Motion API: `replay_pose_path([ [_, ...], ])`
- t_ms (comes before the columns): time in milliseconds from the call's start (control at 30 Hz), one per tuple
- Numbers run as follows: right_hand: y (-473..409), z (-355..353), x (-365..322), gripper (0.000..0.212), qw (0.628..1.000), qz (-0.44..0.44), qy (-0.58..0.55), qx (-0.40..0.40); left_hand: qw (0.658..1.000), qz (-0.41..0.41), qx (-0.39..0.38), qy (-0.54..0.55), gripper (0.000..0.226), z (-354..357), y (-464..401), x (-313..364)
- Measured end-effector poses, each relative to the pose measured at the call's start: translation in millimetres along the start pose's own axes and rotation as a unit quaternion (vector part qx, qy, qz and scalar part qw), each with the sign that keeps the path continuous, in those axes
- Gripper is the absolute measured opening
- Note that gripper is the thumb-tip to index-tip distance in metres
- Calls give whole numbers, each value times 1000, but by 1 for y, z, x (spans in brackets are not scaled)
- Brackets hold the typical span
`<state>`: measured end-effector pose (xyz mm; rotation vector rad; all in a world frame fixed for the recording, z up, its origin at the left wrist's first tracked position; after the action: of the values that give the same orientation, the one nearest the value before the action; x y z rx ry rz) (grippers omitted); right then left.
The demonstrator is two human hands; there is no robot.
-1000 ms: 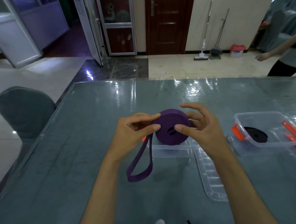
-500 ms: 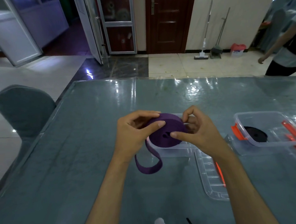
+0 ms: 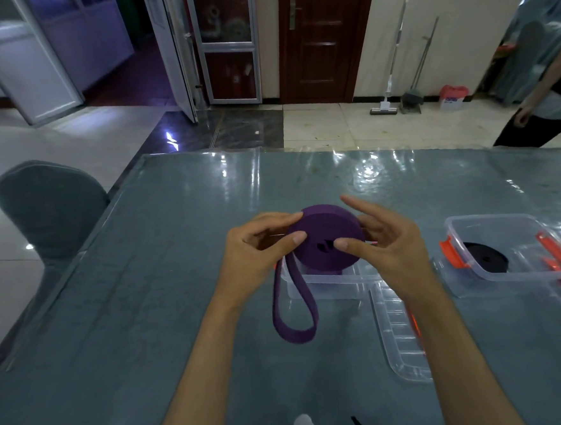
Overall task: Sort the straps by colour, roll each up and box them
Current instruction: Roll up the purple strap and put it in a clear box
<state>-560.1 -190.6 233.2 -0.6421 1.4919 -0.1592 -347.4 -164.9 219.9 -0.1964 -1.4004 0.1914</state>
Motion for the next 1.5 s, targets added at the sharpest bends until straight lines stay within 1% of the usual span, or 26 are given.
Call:
replay_pose_path([
  [67, 0, -2, -2, 52, 1000, -9, -3, 21, 1000, 1, -27, 3, 39, 1, -1, 2],
  [100, 0, -2, -2, 47, 1000, -1, 1, 20, 1000, 5, -24, 2, 38, 1, -1, 3],
  [167, -1, 0, 1, 41, 1000, 29, 13, 3, 1000, 12, 7, -8, 32, 1, -2, 3],
  [267, -1, 0, 4, 43, 999, 41, 26, 5, 999, 10, 30, -11, 26, 7, 0, -2],
  [300, 0, -1, 3, 44, 999, 33, 27, 13, 1000, 4, 25, -7, 26, 9, 0, -4],
  [367, 0, -3, 0, 47, 999, 10, 24, 37, 1000, -15, -7, -12, 31, 9, -1, -5],
  [433, 1, -5, 0, 44, 999, 4, 6, 51, 999, -26, -33, -20, 36, 7, -2, -4],
  [500, 0, -6, 2, 41, 999, 30, -9, 40, 999, -21, -20, -23, 34, 5, -3, -4],
  [567, 0, -6, 7, 43, 997, 81, -17, 3, 999, -16, 16, -37, 28, 3, -2, -5],
  [633, 1, -9, 12, 47, 994, 107, -13, -19, 998, -25, 33, -39, 25, 4, -2, -9],
  [700, 2, -12, 13, 54, 995, 97, 0, -7, 998, -42, 19, -36, 24, 3, -3, -15],
  [767, 5, -15, 15, 60, 996, 87, 4, 24, 997, -62, -22, -28, 32, 2, -3, -20],
  [833, 7, -15, 18, 57, 996, 81, 0, 34, 996, -72, -46, -24, 37, 2, -3, -20],
  [867, 7, -14, 19, 52, 996, 82, -1, 28, 996, -69, -42, -29, 36, 1, -3, -20],
  [933, 8, -12, 24, 45, 995, 103, -13, 5, 997, -59, -11, -42, 29, -1, -4, -19],
  [1000, 9, -10, 28, 45, 991, 128, -23, -18, 997, -53, 20, -53, 24, -3, -3, -21],
  [1067, 9, -10, 27, 46, 992, 118, -31, -20, 997, -51, 28, -45, 23, -3, -2, -23],
  [1133, 7, -12, 21, 51, 995, 90, -48, 1, 998, -52, -6, -31, 27, -1, -1, -20],
  [1200, 4, -14, 17, 49, 995, 69, -70, 33, 996, -53, -49, -43, 39, 0, -1, -16],
  [1233, 4, -16, 17, 46, 994, 70, -75, 44, 996, -53, -52, -53, 42, -1, -2, -16],
  [1300, 3, -17, 19, 44, 992, 97, -71, 42, 996, -49, -26, -65, 40, -6, -4, -14],
  [1400, 7, -17, 28, 52, 984, 166, -59, -24, 996, -47, 21, -69, 28, -8, -2, -18],
  [1433, 8, -17, 28, 56, 982, 175, -54, -39, 996, -51, 29, -60, 25, -6, -2, -21],
  [1500, 7, -19, 25, 65, 987, 155, -36, -35, 997, -63, 38, -26, 23, -2, 0, -26],
])
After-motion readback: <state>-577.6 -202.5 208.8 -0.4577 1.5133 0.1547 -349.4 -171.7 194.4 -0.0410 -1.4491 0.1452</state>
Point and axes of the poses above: each hand's wrist, its own y-axis away from the middle knuckle, its own z-axis out of the palm, x = y × z, the point moved 6 cm from there along -y, towards the middle knuckle, and after that the axes turned 7 degrees about -z, right-handed, at the moved point
